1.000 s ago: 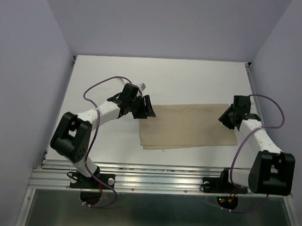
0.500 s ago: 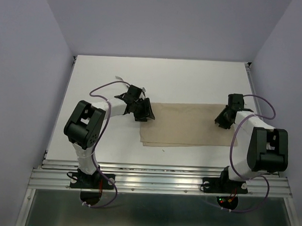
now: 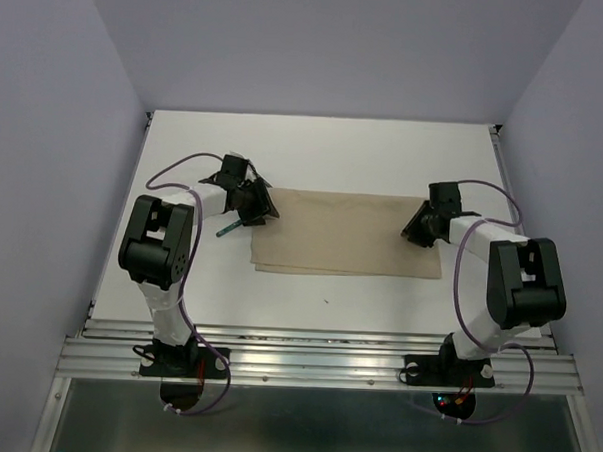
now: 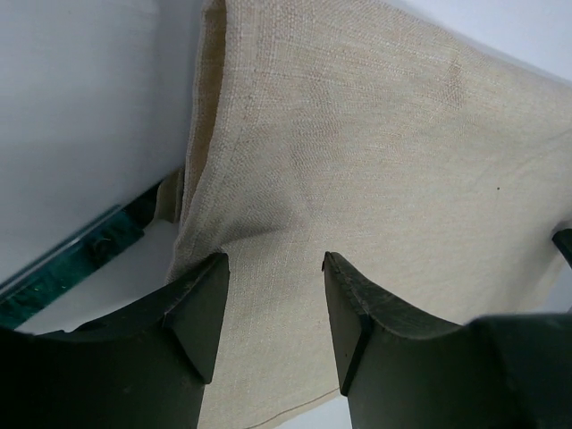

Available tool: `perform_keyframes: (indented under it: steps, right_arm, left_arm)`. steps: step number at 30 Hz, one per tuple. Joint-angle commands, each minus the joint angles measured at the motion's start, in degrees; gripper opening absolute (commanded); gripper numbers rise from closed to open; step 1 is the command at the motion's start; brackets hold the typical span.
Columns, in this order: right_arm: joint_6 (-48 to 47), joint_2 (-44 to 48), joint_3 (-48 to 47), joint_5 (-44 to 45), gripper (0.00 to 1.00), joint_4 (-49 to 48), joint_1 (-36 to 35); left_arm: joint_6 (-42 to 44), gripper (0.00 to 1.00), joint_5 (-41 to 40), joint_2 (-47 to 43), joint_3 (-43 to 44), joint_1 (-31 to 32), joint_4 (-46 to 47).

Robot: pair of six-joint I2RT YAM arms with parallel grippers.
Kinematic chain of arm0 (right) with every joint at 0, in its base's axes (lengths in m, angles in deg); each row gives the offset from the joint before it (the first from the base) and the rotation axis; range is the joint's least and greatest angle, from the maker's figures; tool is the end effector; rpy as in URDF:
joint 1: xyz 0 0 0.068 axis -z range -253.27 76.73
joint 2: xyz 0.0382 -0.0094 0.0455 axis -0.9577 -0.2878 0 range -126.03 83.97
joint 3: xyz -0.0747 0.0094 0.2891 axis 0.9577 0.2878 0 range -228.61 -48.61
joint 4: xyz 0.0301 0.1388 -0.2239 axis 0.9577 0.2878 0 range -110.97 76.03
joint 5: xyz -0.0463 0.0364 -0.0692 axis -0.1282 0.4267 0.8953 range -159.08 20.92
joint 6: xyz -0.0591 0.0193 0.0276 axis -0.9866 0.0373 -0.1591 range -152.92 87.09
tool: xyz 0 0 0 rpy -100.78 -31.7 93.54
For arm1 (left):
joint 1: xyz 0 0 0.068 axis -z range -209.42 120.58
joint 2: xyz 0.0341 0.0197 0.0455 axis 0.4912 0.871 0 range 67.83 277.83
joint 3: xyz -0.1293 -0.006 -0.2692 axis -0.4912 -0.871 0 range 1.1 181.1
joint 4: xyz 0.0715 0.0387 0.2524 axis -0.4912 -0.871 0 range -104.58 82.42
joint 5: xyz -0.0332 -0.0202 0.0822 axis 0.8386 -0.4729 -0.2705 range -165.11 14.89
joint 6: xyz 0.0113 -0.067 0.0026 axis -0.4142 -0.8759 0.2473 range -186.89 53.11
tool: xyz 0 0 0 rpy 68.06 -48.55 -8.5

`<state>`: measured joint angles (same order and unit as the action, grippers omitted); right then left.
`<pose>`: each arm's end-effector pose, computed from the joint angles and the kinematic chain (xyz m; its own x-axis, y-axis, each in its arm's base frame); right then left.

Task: Fold the napkin into a case and place the utensils inside
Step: Fold and flatten the napkin at the center of the board.

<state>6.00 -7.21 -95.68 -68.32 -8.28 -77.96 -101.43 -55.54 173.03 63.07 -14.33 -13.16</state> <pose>0.3159 0.0251 0.1663 -0.6957 0.5732 -0.4331 0.4658 0.8188 0.3355 0.3828 -0.1221 0.1728 -0.8584 -0.3218 -0.3994 -0.0344 0.8131 -0.5811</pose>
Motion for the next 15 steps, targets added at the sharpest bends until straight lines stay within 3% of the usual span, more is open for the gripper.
perform_keyframes:
  steps: [1,10,15]
  right_arm:
    - [0.9,-4.27,-2.67,0.21,0.35,1.28,-0.94]
    - [-2.62,-0.68,-11.47,7.07,0.4,7.17,0.46]
    - [-4.28,6.18,-11.64,10.05,0.42,9.46,1.0]
  left_arm:
    - [4.48,0.58,-5.69,2.19,2.71,-1.12,-5.4]
    - [7.47,0.62,-8.06,-4.39,8.78,2.92,-11.02]
    - [5.72,0.64,-11.66,-12.3,3.78,4.42,-14.01]
